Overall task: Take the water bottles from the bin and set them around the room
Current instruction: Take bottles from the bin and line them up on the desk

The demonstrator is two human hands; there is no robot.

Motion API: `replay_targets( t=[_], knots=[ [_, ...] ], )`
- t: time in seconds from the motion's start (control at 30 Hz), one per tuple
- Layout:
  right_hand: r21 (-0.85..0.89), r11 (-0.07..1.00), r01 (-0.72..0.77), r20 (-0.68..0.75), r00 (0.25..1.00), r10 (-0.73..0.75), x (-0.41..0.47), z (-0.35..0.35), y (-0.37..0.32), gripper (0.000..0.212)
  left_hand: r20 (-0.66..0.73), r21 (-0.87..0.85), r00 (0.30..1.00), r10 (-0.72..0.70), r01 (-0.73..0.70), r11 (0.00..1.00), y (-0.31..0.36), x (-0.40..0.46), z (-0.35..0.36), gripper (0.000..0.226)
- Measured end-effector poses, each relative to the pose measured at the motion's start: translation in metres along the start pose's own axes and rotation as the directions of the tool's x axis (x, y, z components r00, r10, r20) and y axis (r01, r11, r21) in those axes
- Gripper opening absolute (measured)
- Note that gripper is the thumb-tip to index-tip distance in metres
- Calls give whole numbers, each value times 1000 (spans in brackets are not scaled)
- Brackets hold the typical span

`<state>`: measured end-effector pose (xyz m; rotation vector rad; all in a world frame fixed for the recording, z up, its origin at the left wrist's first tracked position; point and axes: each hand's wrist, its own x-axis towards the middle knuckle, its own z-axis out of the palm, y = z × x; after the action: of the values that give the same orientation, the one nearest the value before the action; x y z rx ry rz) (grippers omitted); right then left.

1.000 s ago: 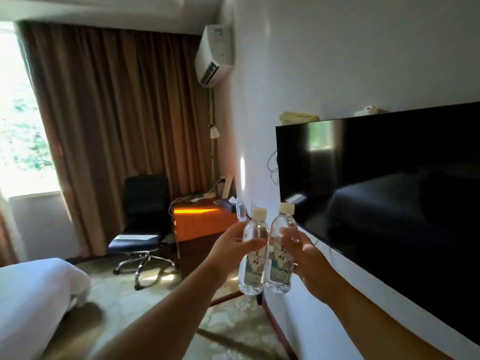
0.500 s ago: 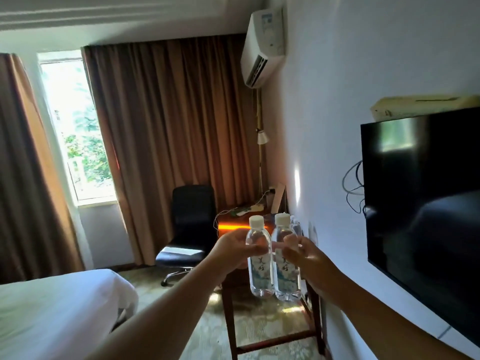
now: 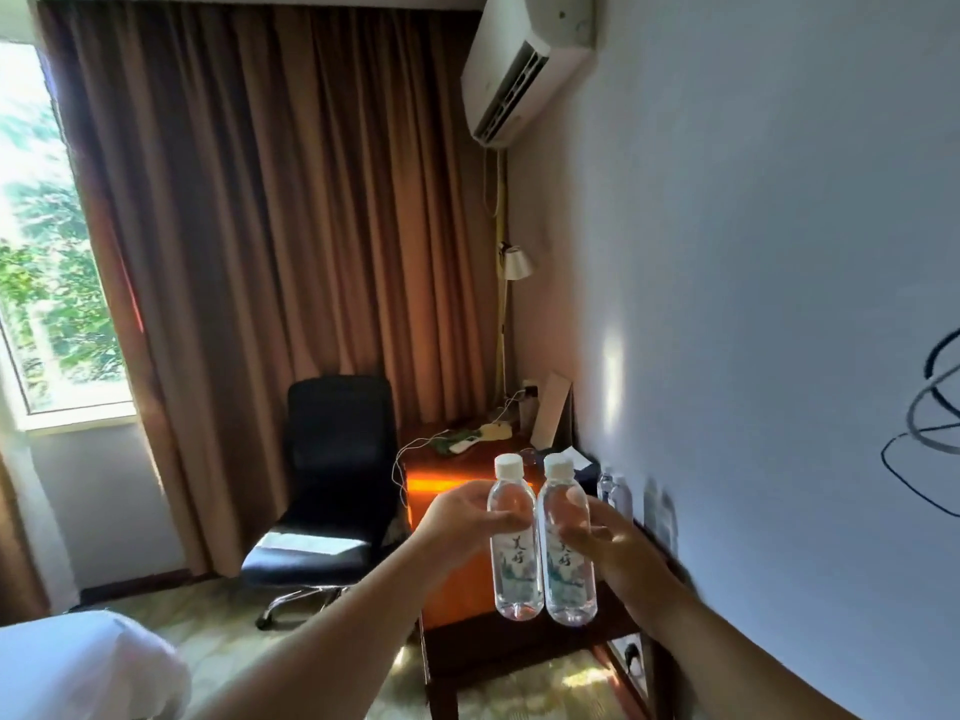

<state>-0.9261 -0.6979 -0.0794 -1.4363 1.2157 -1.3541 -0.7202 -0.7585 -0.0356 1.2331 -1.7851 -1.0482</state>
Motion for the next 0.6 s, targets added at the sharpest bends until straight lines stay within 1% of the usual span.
replay_targets(
  t=[0.1, 0.17, 0.23, 0.3, 0.33, 0.47, 0.6],
  knots=[
    [-32, 998, -54, -52, 997, 52, 57, 4, 20, 35, 66, 1, 998, 8, -8, 1000, -15, 67, -12, 38],
    [-63, 996, -69, -81, 995, 64, 87, 1, 34, 34, 101, 7, 995, 6, -6, 1000, -27, 109, -13, 40],
    [-74, 993, -91, -123, 989, 82, 117, -4, 50, 41, 134, 3, 991, 3, -4, 1000, -41, 149, -9, 40],
    [-76, 990, -123, -156, 982, 110, 152, -12, 68, 57, 163, 10, 986, -13, 11, 1000, -54, 190, -4, 37],
    [-86, 987, -135, -174, 977, 119, 169, -17, 77, 61, 178, 17, 984, -15, 12, 1000, -59, 213, 0, 36],
    [-115, 984, -135, -239, 965, 104, 238, -36, 113, 51, 218, 74, 976, -4, -12, 997, -80, 301, 19, 38],
    [-84, 975, -208, -332, 928, 169, 297, -56, 156, 61, 312, 181, 950, -21, -38, 983, -95, 383, 42, 44]
  ],
)
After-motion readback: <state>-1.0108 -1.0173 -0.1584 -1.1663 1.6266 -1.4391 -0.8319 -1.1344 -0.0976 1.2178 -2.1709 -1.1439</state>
